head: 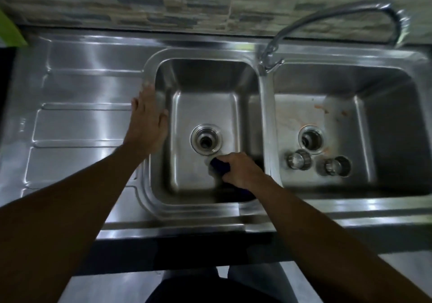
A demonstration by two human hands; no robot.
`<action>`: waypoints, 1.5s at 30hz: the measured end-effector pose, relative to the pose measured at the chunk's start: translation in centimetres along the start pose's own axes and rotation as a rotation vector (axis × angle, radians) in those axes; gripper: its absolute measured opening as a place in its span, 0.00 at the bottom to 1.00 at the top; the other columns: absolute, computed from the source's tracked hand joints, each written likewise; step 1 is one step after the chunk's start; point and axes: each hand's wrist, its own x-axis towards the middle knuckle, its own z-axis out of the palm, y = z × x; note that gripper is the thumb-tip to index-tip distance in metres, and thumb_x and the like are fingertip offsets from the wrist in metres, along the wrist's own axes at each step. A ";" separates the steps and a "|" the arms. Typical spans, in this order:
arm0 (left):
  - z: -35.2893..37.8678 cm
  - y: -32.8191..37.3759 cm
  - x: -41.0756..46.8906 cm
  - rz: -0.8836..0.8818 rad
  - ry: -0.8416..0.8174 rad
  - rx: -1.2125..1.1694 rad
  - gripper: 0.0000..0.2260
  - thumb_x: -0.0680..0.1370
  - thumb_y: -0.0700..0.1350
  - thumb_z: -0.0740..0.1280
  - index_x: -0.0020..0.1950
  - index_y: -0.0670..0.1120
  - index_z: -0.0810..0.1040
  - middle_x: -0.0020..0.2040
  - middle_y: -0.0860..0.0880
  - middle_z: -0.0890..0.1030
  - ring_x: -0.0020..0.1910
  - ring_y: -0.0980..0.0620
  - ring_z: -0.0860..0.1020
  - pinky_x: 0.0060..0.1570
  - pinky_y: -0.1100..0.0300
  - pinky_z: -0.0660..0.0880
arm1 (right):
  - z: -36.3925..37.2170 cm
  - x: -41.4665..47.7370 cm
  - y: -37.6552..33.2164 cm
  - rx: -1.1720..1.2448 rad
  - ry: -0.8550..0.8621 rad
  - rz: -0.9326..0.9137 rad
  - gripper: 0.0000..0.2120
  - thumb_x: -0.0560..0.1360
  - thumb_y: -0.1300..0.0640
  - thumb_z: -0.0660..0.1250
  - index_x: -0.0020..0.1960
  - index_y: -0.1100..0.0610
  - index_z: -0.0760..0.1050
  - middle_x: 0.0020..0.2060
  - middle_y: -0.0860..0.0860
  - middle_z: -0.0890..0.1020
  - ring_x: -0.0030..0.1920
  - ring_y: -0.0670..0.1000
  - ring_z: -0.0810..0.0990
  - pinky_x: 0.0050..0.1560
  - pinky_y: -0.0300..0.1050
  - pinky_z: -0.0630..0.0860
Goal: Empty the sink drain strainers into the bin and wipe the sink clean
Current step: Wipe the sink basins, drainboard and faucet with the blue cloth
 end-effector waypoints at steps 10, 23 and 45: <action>9.7 12.3 -11.8 -0.047 -0.217 -0.191 0.26 0.81 0.48 0.62 0.79 0.49 0.62 0.75 0.43 0.70 0.73 0.43 0.69 0.73 0.44 0.67 | -4.5 -11.3 6.1 0.300 0.648 -0.114 0.32 0.71 0.58 0.71 0.74 0.50 0.69 0.68 0.47 0.76 0.62 0.47 0.77 0.65 0.41 0.73; 15.0 18.7 -15.5 -0.026 -0.177 0.105 0.28 0.83 0.56 0.45 0.74 0.45 0.73 0.75 0.46 0.72 0.77 0.52 0.62 0.75 0.57 0.51 | -0.5 -7.9 12.6 0.209 0.414 -0.306 0.31 0.85 0.49 0.53 0.82 0.55 0.43 0.82 0.54 0.47 0.74 0.60 0.68 0.64 0.47 0.76; 15.8 17.5 -15.3 -0.029 -0.311 -0.015 0.26 0.84 0.59 0.46 0.81 0.51 0.58 0.78 0.59 0.56 0.79 0.59 0.52 0.75 0.62 0.51 | -3.4 -3.7 9.9 0.280 0.589 -0.180 0.26 0.85 0.55 0.55 0.82 0.52 0.54 0.81 0.52 0.57 0.64 0.59 0.78 0.61 0.45 0.76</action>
